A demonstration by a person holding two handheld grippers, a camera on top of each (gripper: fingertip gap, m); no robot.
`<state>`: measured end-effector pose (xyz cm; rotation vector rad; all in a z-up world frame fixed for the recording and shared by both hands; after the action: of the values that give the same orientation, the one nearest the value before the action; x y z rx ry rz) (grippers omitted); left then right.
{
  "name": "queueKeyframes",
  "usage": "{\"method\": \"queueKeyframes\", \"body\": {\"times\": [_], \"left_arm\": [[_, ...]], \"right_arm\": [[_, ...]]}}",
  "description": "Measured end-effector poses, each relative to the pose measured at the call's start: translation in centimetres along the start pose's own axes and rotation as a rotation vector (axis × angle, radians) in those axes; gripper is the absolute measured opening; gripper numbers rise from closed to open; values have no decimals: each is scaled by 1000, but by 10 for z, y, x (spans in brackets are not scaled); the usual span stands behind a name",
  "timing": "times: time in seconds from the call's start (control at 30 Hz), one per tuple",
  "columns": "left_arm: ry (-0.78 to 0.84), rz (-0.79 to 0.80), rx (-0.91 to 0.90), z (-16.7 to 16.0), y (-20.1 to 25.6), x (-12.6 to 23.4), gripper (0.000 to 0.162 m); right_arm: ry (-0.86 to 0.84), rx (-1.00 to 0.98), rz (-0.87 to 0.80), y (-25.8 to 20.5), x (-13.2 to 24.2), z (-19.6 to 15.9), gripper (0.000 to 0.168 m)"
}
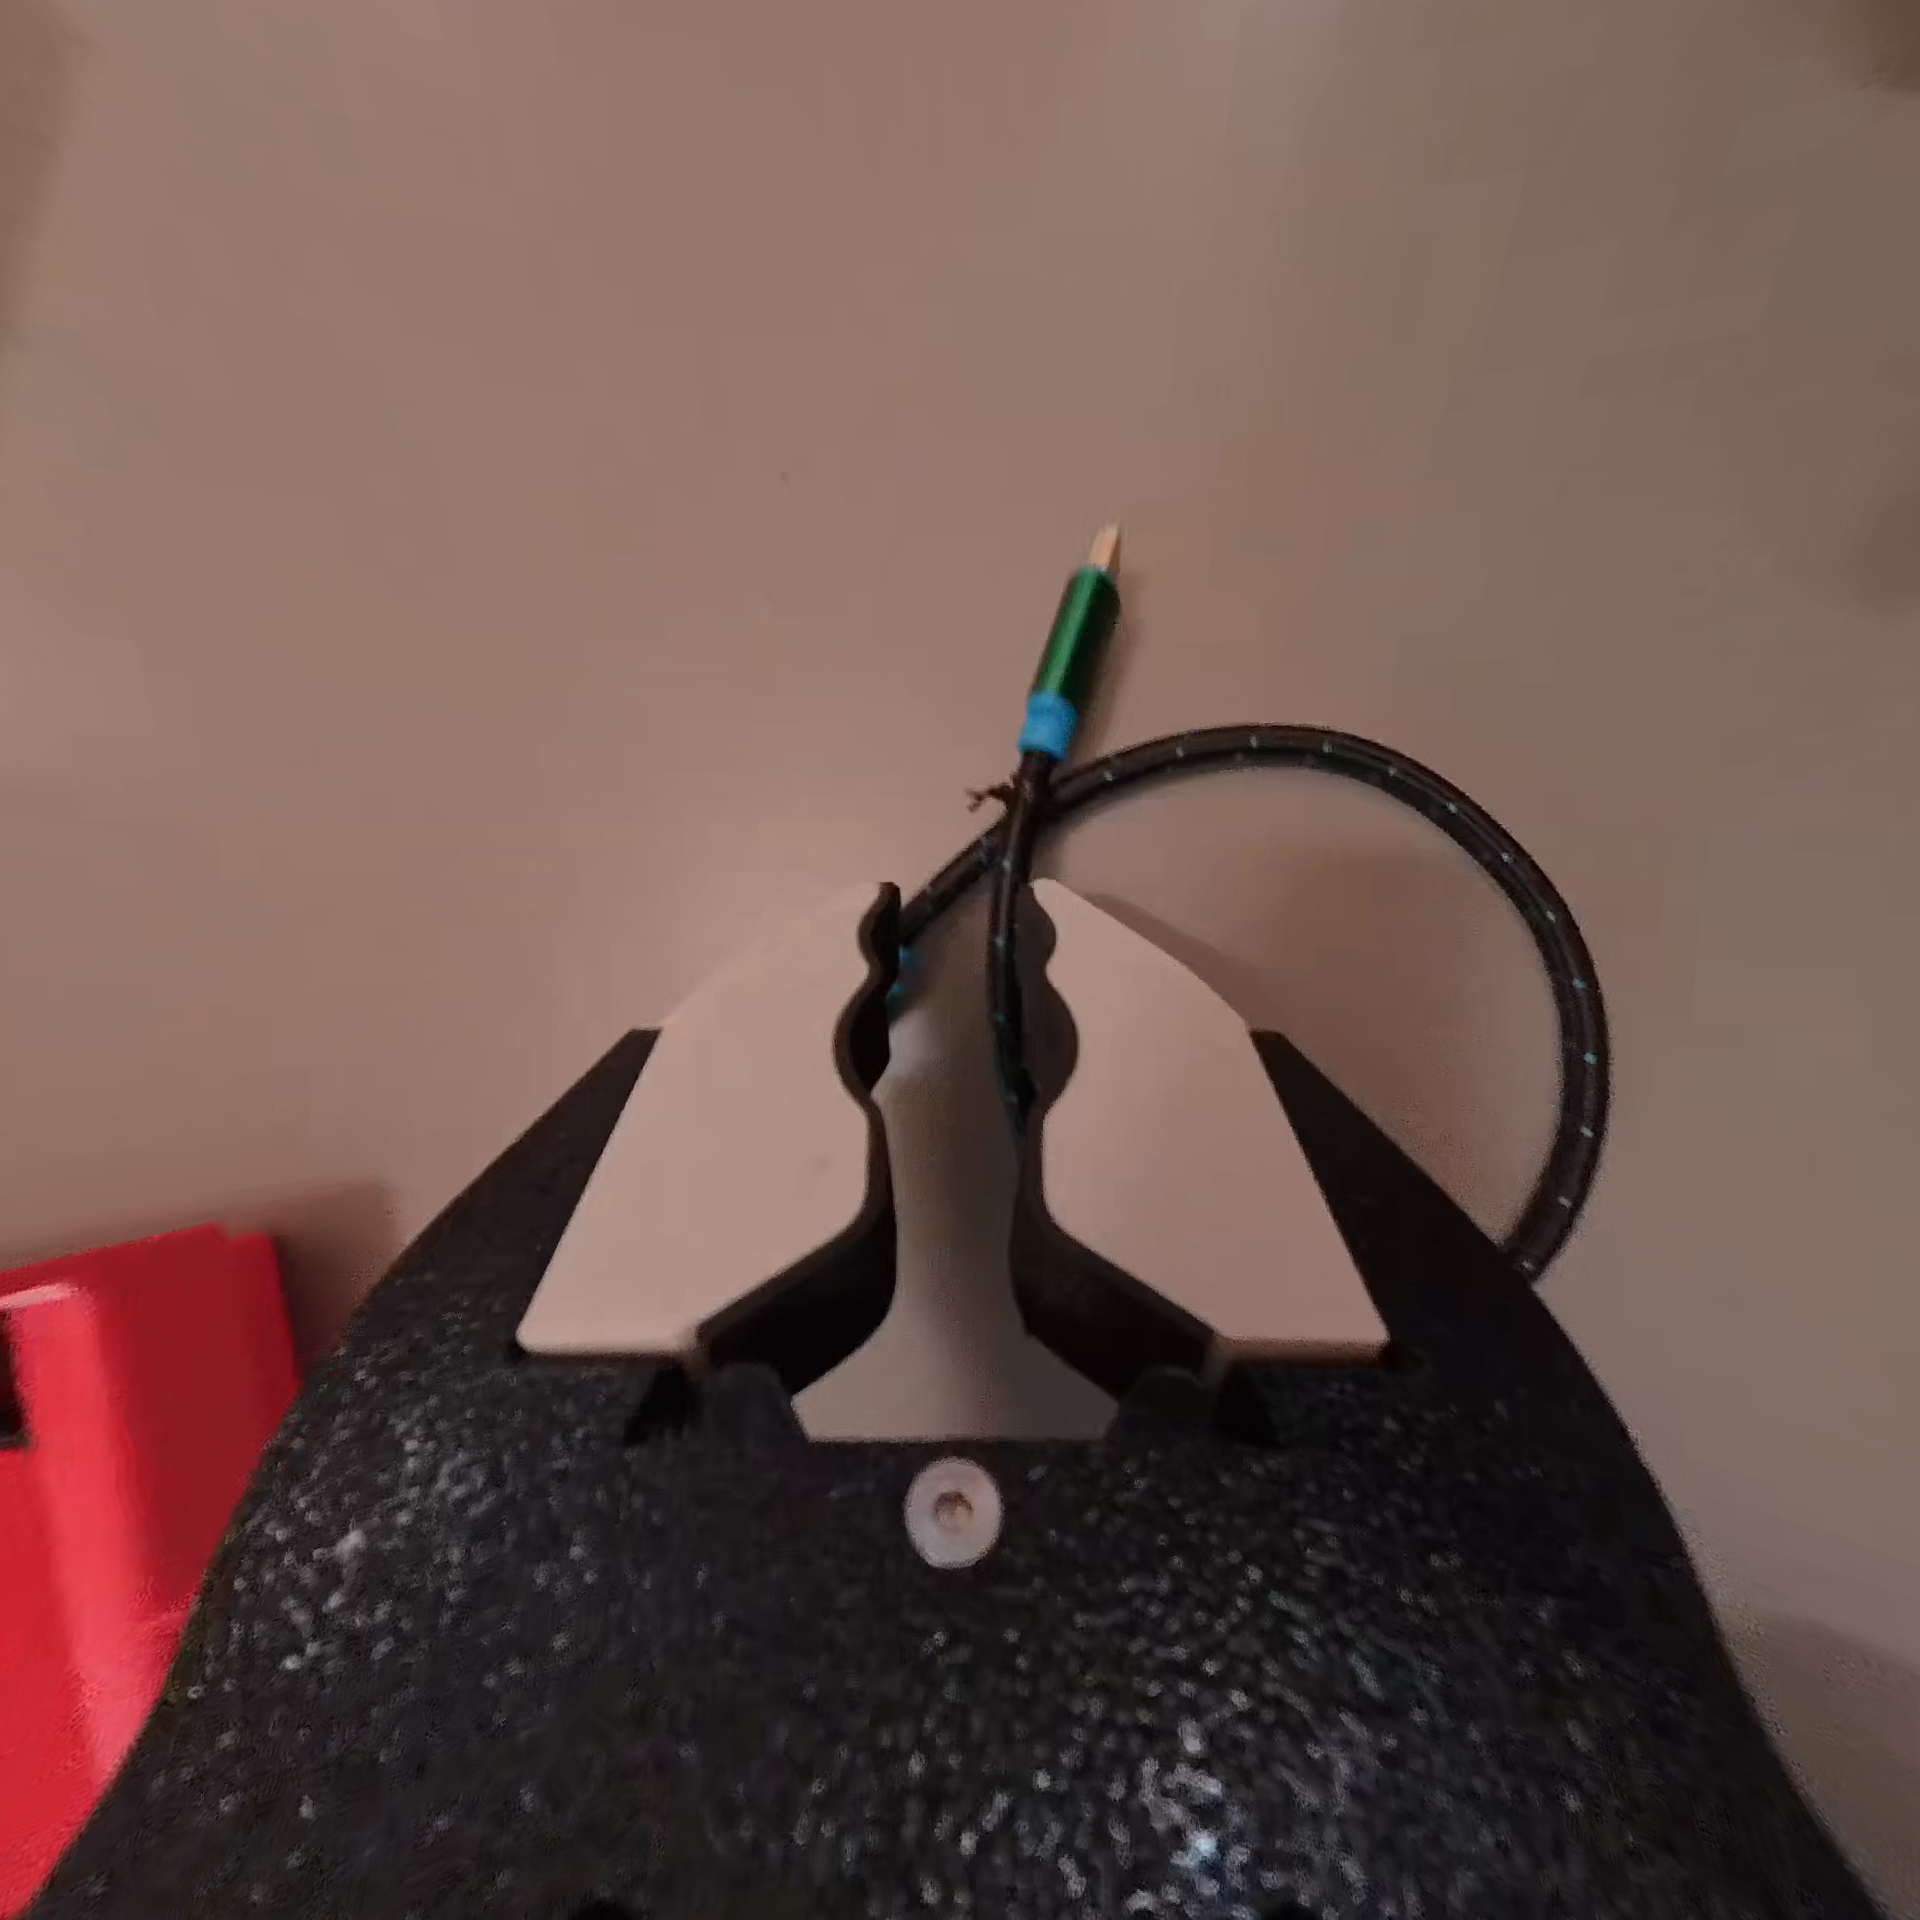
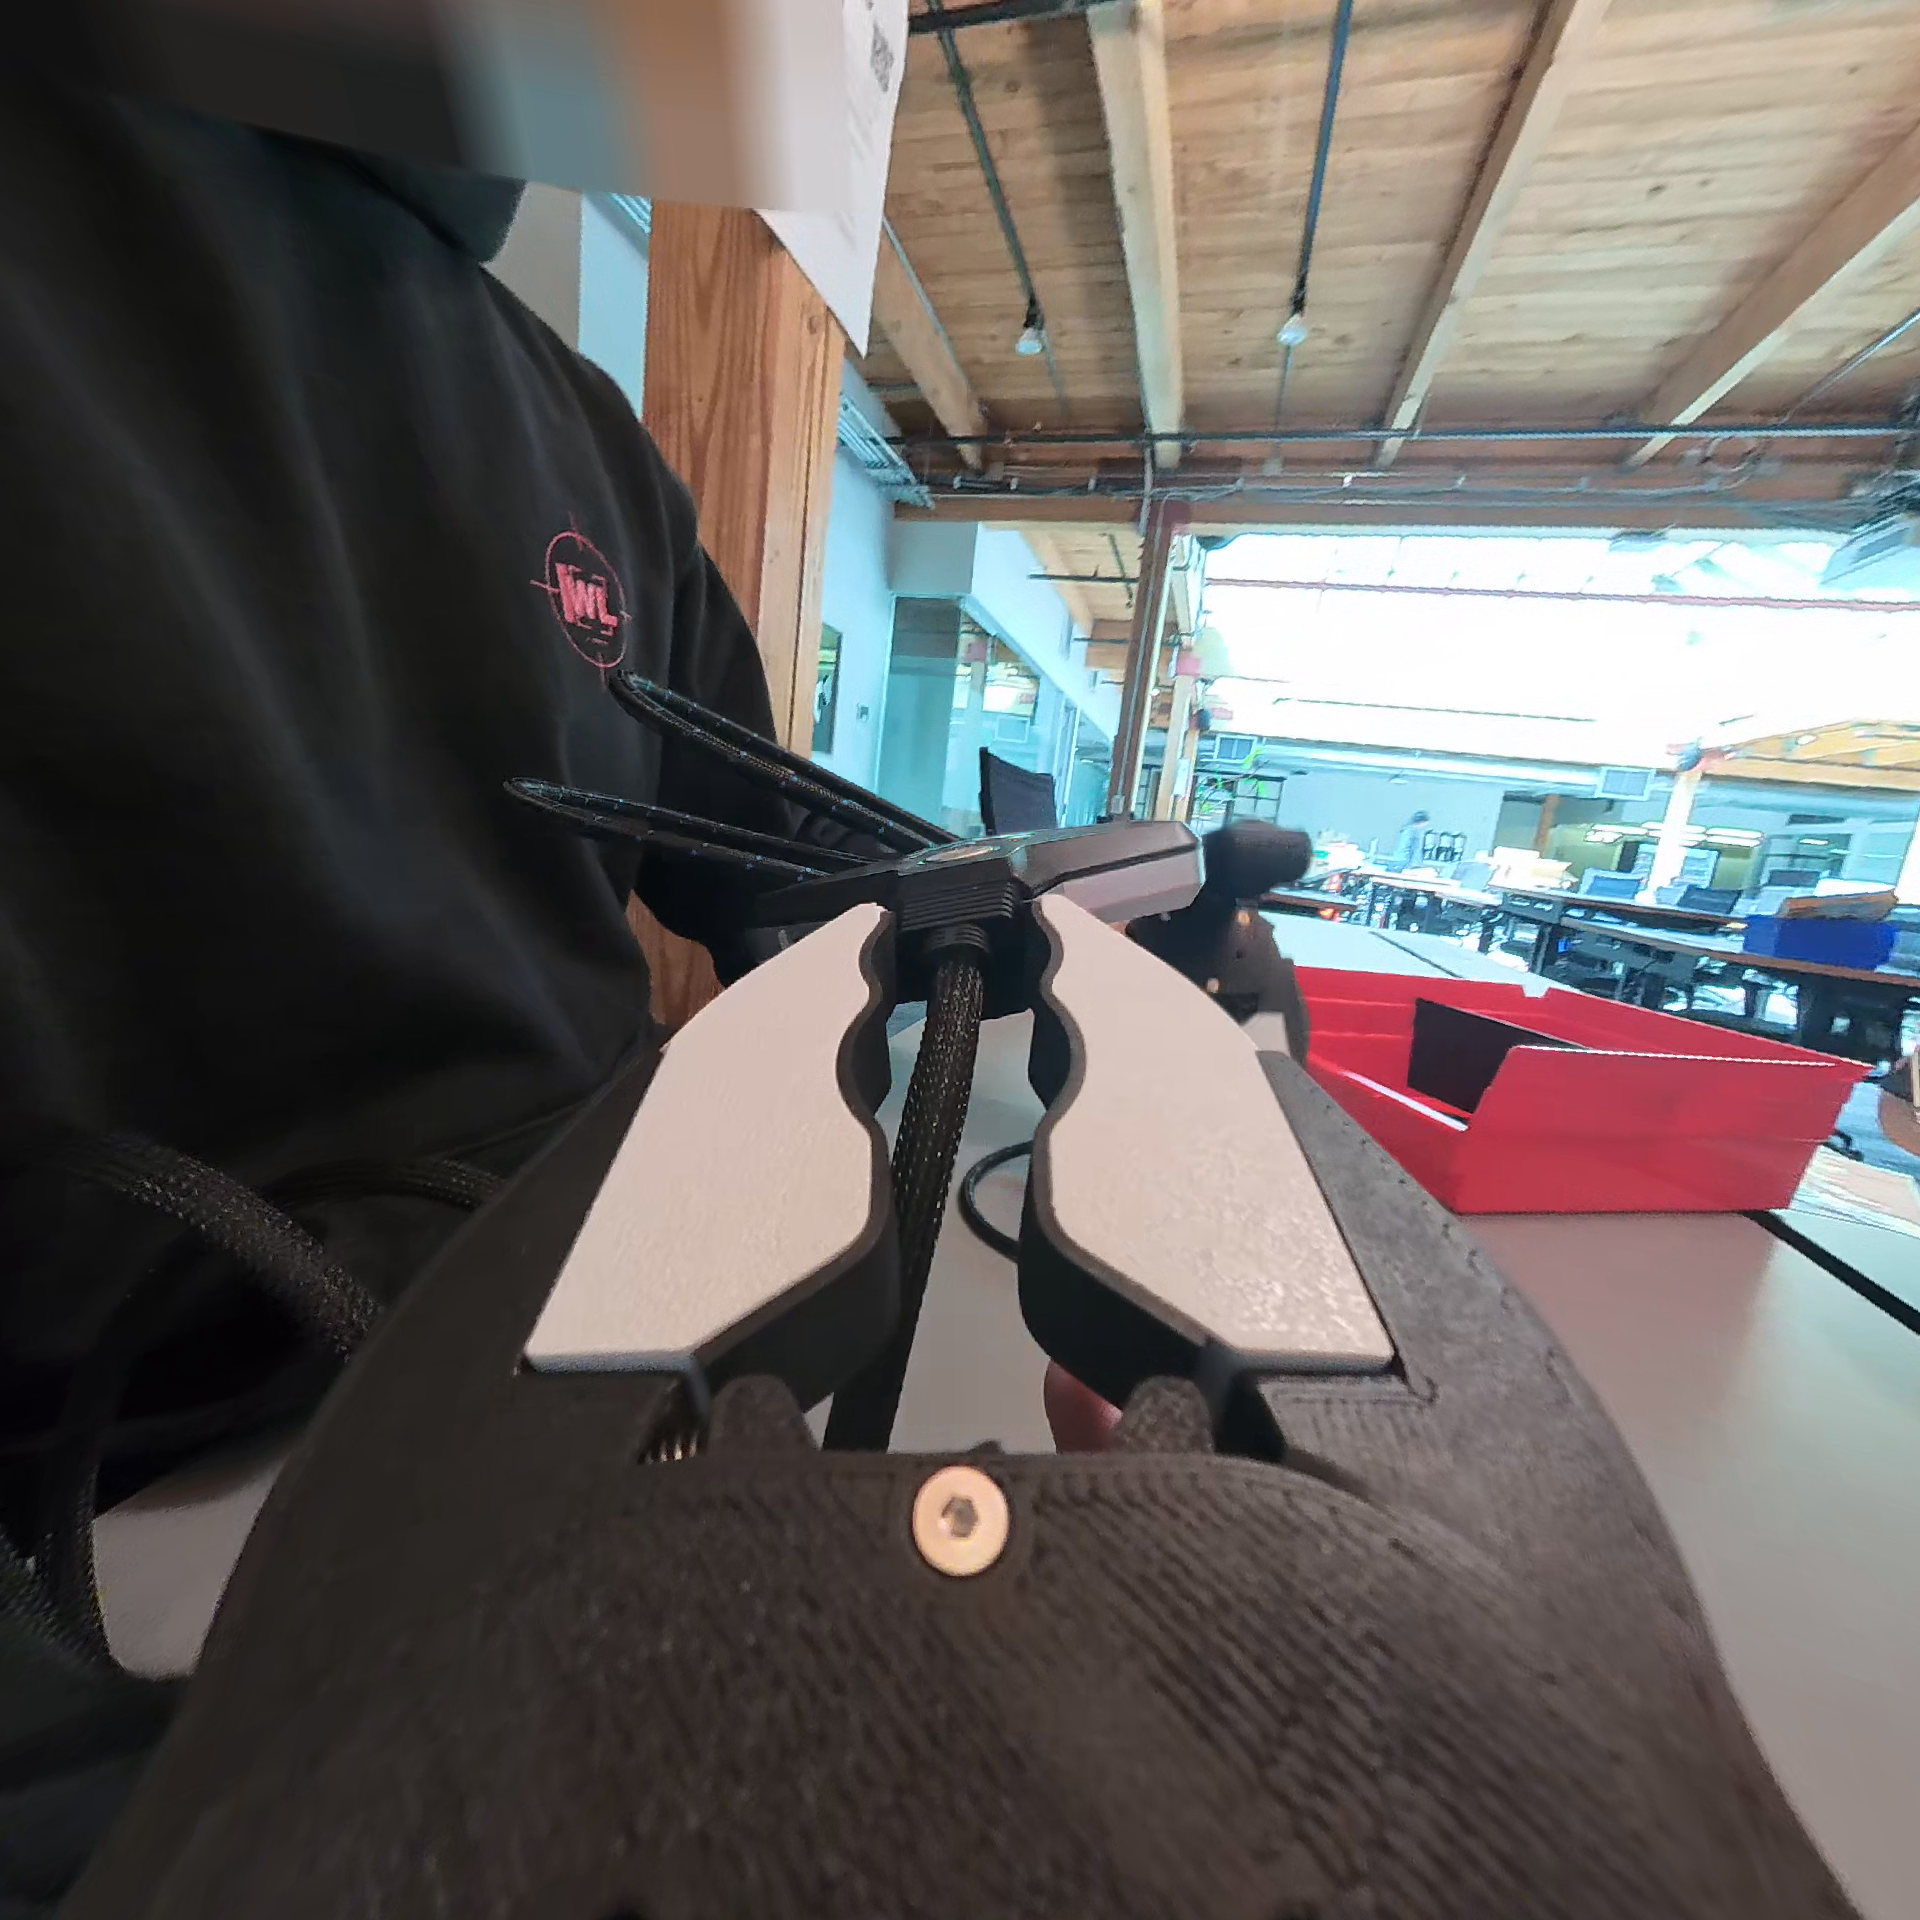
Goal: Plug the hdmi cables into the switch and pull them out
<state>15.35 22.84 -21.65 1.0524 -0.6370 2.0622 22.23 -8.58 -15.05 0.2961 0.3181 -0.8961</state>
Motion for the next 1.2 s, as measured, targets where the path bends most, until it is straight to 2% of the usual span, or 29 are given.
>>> {"method": "queueKeyframes", "body": {"times": [0.03,0.13,0.27,0.33,0.47,0.57,0.67,0.77,0.93,1.07,1.2], "left_arm": [[31,42,-28,4,0,3,21],[85,99,-161,18,10,7,24],[-55,176,-407,15,18,-12,24],[-93,174,-441,11,18,-23,24],[-41,151,-302,13,14,-31,18],[-51,68,-126,13,10,-31,17],[-57,-14,-38,18,12,-27,10],[41,-136,31,33,18,-14,9],[152,-304,78,45,21,7,8],[293,-527,65,44,28,22,8],[332,-722,108,37,30,30,8]], "right_arm": [[-2,0,3,0,-1,0,23],[-4,-4,0,1,-1,-1,23],[20,-10,-8,2,2,-1,23],[49,-14,-3,2,4,0,23],[122,-23,6,2,9,4,22],[159,-28,12,2,12,6,22],[172,-33,8,3,14,6,22],[175,-36,5,3,15,6,23],[157,-35,3,4,13,5,23],[135,-32,0,4,11,3,23],[112,-38,19,3,8,2,23]]}}
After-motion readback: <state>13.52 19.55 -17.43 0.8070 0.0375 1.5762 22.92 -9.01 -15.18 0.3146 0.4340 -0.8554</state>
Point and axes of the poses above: each gripper's, where its closed fingertips meet, x back along the fingers, z out of its top, y = z × x across the jaws, the point moved 7 cm from there along x, back along the fingers
